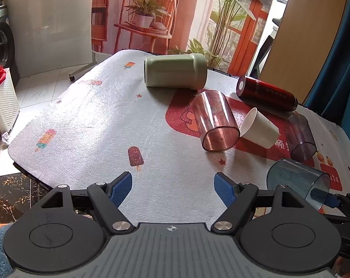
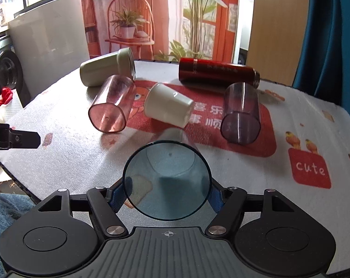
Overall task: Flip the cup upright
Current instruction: 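Lift the blue-grey cup with the right gripper and rotate it upright, then lower the upright blue-grey cup onto the cloth and open the right gripper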
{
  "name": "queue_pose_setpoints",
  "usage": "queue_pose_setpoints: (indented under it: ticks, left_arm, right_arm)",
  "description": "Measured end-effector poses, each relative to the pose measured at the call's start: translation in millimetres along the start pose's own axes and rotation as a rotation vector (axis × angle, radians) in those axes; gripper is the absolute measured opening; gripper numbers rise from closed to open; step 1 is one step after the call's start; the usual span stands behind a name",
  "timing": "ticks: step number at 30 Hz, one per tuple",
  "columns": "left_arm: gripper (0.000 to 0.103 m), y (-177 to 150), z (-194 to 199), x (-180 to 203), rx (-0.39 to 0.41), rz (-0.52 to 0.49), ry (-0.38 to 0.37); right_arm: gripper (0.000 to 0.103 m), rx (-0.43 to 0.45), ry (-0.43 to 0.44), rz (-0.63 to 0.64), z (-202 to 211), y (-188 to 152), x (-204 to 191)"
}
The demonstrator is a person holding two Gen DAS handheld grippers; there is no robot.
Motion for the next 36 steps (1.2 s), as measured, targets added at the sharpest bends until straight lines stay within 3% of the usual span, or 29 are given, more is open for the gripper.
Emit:
queue_pose_setpoints:
  ticks: [10, 23, 28, 36]
  left_arm:
    - [0.08, 0, 1, 1, -0.001, -0.011, -0.002]
    - [0.082, 1, -3, 12, -0.008, -0.068, 0.012]
    - [0.084, 2, -4, 21, -0.007, -0.102, 0.008]
    - [0.084, 3, -8, 26, -0.014, -0.117, 0.005]
  right_arm:
    - [0.065, 0.036, 0.005, 0.024, 0, 12, -2]
    - [0.065, 0.042, -0.019, -0.045, -7, 23, 21]
    - [0.065, 0.053, -0.074, -0.113, -4, 36, 51]
    - [0.065, 0.114, -0.196, -0.215, -9, 78, 131]
Point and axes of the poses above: each gripper's, at about its wrist camera, not at the fingertips, and z roughly against the way its jaws point, x to its right, y to its top, the point moved 6 cm from there along -z, roughly the way its jaws point, and after that the axes turned 15 degrees about -z, right-handed, at the moved point
